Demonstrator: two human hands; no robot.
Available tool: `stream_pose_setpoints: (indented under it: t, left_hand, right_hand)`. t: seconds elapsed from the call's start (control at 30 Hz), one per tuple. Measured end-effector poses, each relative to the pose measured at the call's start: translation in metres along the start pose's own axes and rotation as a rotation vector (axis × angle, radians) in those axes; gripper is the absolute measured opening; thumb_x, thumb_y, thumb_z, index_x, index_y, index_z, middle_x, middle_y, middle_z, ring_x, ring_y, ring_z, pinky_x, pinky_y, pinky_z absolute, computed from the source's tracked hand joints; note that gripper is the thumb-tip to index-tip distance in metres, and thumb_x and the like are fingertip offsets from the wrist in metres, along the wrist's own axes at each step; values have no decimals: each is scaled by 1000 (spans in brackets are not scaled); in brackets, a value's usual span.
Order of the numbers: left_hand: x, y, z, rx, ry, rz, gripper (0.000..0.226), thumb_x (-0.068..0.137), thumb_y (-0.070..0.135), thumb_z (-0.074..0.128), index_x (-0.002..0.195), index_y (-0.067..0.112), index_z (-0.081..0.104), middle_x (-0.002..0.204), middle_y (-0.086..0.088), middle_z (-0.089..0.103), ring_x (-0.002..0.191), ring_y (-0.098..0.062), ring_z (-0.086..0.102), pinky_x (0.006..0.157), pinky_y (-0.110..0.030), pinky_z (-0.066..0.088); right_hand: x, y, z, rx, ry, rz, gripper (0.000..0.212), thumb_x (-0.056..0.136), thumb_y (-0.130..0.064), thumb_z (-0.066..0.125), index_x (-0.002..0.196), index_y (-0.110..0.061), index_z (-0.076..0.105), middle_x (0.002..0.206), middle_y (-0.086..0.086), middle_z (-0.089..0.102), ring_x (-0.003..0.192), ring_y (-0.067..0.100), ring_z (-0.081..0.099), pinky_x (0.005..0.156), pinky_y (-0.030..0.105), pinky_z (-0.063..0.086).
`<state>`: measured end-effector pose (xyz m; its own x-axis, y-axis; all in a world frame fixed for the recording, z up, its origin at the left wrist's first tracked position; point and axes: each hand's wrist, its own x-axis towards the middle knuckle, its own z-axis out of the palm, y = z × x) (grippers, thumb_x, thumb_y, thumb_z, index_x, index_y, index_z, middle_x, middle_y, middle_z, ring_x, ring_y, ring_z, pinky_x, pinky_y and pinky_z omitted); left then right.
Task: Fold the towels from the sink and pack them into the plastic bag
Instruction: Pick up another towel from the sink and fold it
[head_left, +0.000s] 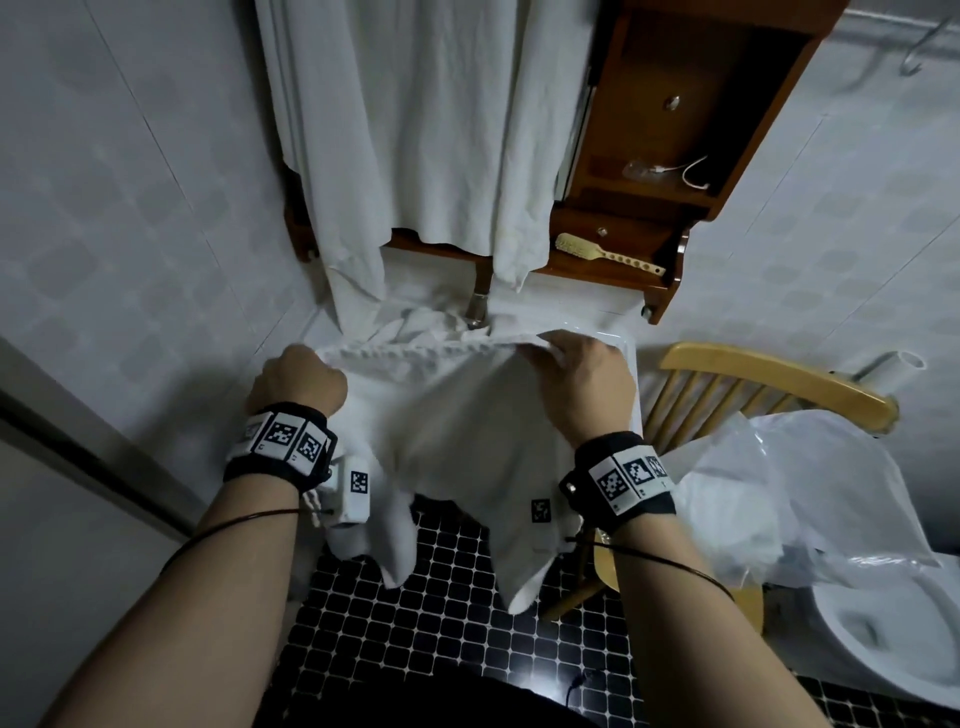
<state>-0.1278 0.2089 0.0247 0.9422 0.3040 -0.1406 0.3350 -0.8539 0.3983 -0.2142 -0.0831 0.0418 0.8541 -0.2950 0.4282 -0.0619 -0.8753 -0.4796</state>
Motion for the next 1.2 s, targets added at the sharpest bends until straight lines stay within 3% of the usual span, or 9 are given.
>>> stream_pose_setpoints:
  t: [0.2,0.4,0.57,0.7,0.77,0.83,0.93,1.1,1.2]
  left_hand:
    - [-18,-18,21,164,-305,51,27,93,42,60,106,18,64,108,-13,69,99,-35,68,88,-38,58]
    - [-43,6,39,97,-573,486,19,88,27,67,100,11,69,101,-9,72,93,-26,70,73,-30,53]
    - [-60,28,48,-184,-583,572,51,95,69,57,101,21,72,91,1,75,84,-15,71,75,-32,55]
    - [-52,28,51,-275,-394,586,15,107,33,52,108,27,66,100,-4,72,93,-28,70,83,-41,57]
    - [-48,28,44,-305,-349,596,28,106,15,50,127,28,64,113,0,69,92,-25,68,78,-35,53]
    - [-48,32,34,-364,-344,598,47,105,2,46,141,27,62,113,0,69,73,-6,63,62,-20,47]
    - [-59,45,20,-520,-305,486,54,101,-4,37,125,28,74,81,-4,69,47,-7,54,46,-35,55]
    - [-69,65,6,-745,-228,287,42,94,-7,49,96,23,79,99,-3,74,82,-27,74,54,-46,65]
    - [-69,75,0,-683,-214,347,31,85,-12,68,89,18,76,92,0,74,78,-15,72,55,-25,61]
  right_hand:
    - [-2,-41,-5,46,66,-222,24,89,-39,65,104,-33,83,88,-2,76,78,29,71,60,35,55]
    - [-2,-64,-7,33,87,-303,19,87,-27,78,103,-37,82,83,-7,71,72,24,68,54,29,44]
    - [-6,-59,-16,88,97,-338,24,84,-32,69,104,-36,82,82,-7,69,72,23,66,53,26,35]
    - [-2,-35,-20,42,64,-250,21,91,-38,69,109,-36,81,84,-6,70,75,27,68,56,36,50]
    - [-2,-20,-16,-19,34,-192,22,92,-40,67,108,-35,81,88,-4,72,79,28,69,61,40,56]
    - [-6,-9,-7,-75,5,-135,20,95,-32,66,109,-34,80,94,-3,70,82,28,69,64,39,57]
    - [-19,3,10,-71,-62,-81,25,92,-16,63,108,-27,79,100,2,60,78,30,66,61,40,57]
    - [-47,3,31,130,-264,-139,39,89,-4,65,123,-22,54,94,8,72,76,31,67,64,42,56]
    - [-58,-6,39,180,-273,-206,33,92,-3,54,116,-26,49,99,8,68,69,37,63,59,45,54]
